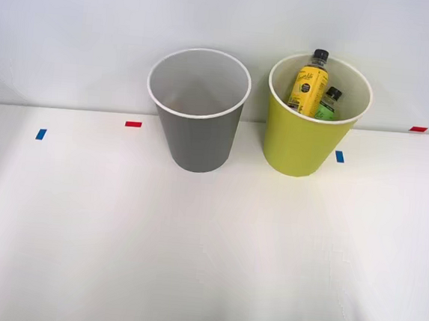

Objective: Put cans in the gray bin, plastic bottles in the light green bin

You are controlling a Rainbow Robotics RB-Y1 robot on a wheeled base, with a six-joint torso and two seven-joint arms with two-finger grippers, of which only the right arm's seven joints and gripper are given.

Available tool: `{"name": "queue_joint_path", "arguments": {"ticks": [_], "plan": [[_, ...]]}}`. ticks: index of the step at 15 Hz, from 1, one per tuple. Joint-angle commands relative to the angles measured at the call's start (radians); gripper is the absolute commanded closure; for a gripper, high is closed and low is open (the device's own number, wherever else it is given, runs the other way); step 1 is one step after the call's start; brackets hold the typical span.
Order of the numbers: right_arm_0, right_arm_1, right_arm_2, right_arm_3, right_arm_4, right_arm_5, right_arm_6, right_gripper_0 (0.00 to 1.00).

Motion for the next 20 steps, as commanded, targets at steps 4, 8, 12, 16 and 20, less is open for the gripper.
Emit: {"name": "queue_joint_path", "arguments": {"ticks": [4,8,12,16,20], "plan": [[0.000,0.000,0.000,0.000,0.000,0.000,0.000,0.00],[0.000,0.000,0.000,0.000,0.000,0.000,0.000,0.00],[0.000,0.000,0.000,0.000,0.000,0.000,0.000,0.00],[0.000,0.000,0.000,0.000,0.000,0.000,0.000,0.00],[0.000,0.000,0.000,0.000,0.000,0.000,0.000,0.00]]}}
